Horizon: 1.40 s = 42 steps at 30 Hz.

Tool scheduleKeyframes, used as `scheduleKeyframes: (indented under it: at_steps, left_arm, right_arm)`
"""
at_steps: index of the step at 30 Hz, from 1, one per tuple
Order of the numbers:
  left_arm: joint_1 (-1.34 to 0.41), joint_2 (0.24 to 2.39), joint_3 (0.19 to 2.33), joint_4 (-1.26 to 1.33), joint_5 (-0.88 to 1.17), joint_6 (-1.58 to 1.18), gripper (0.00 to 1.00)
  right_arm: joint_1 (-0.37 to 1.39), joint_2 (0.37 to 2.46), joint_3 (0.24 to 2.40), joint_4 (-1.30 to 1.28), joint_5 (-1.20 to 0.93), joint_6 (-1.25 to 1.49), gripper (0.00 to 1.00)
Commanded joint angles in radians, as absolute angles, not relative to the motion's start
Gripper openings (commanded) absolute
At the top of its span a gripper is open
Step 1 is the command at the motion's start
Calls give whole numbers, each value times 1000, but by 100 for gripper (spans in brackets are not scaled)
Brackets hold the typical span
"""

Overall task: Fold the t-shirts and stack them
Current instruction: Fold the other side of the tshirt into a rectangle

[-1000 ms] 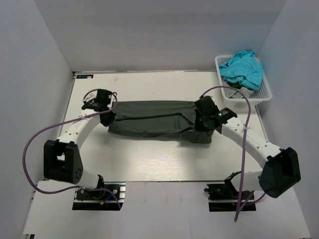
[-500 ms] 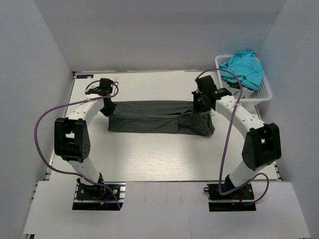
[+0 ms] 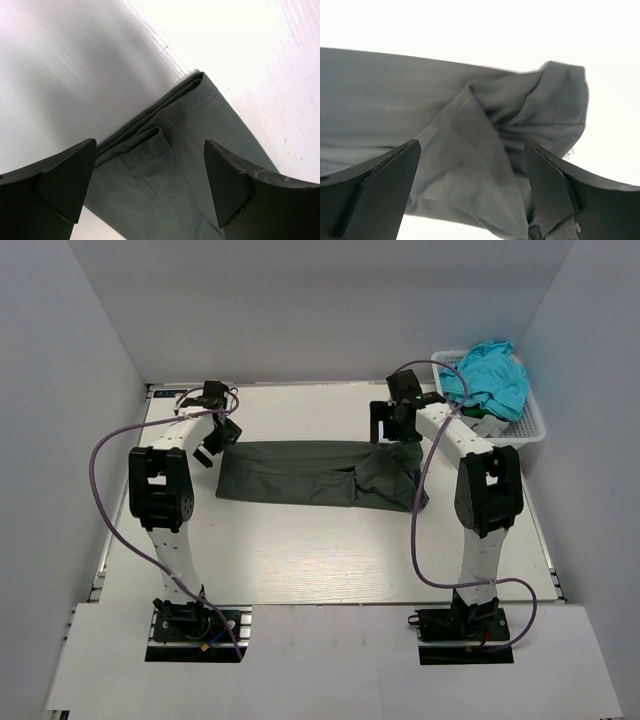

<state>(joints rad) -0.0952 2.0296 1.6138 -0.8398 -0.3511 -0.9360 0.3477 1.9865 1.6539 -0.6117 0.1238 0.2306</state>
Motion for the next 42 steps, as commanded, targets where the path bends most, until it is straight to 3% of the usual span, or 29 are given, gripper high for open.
scheduleKeyframes:
  at_steps: [1,7,10,20,28,38,41,42]
  left_arm:
    - [-92,1973,1674,-874,-357,-923,100]
    - [-101,1876,1638,-847,-345,-847,100]
    - [-114,1838,1594,-781,-245,-775,100]
    - [-132,1943,1545,-657,-80,-710,100]
    - [-141,2019,1571,-635,-71,-699,100]
    - [-141,2075,1542,-655,-123,-690,100]
    - [-141,2085,1542,-664,-133,-690,100]
    - [-141,2085,1533,-664,-143,-690,100]
  right_arm:
    - [347,1967,1729,-652,172,241,90]
    - [353,1739,1417,-511,95,127,90]
    - [351,1649,1285,-444,97,54,90]
    - [344,1764,1330,-286,-57,-100,90]
    - [325,1945,1476,-336,-95,-92,72]
    - [287,1990,1440,-313,-78,-74,65]
    - [278,2003,1439,-319,-120,-72,54]
    - [278,2003,1437,-321,-123,-71,43]
